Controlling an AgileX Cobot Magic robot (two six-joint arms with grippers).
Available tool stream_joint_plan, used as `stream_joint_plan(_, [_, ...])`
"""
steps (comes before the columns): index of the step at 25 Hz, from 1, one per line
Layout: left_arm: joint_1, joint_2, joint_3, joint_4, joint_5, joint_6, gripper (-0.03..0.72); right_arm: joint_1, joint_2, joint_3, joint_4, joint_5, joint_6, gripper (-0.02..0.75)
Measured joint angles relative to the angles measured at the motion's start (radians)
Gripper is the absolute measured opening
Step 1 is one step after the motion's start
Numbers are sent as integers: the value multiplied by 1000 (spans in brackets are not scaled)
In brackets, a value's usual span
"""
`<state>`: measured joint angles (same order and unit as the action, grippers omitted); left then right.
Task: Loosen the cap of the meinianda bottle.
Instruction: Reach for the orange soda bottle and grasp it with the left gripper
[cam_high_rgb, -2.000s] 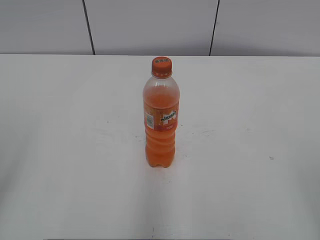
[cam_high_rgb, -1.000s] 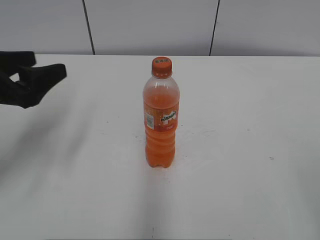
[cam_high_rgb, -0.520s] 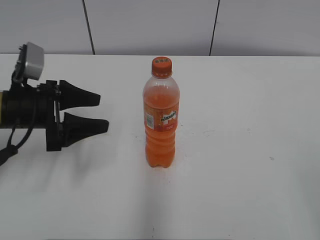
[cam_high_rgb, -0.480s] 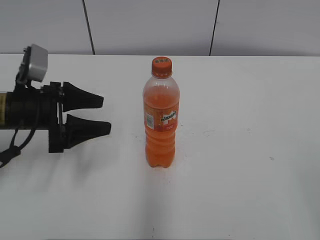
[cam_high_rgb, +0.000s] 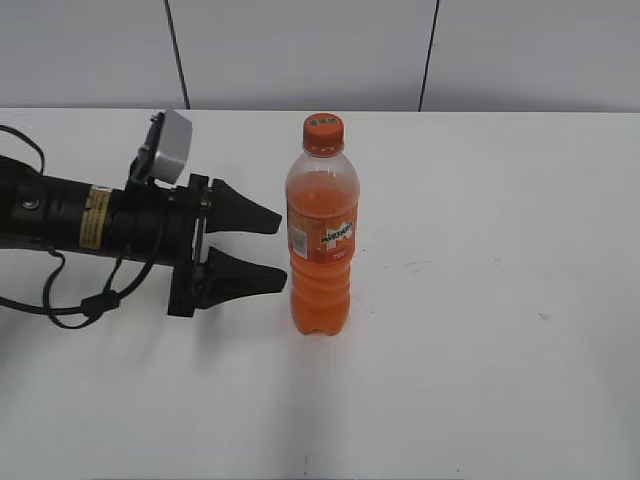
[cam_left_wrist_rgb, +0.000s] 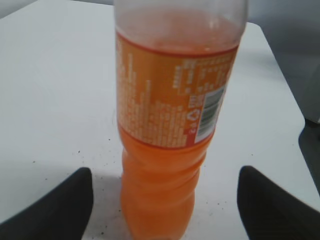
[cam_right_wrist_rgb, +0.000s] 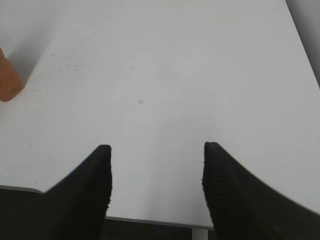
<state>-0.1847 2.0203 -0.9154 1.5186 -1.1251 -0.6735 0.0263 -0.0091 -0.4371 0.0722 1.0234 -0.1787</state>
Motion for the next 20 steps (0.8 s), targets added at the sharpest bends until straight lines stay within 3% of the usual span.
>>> stream_joint_plan(10, [-98,115,-128,3,-1,-1,540,0,0,0,0,0,0,437])
stream_joint_plan(20, [-179,146,-167,-12,100,-1,540,0,0,0,0,0,0,437])
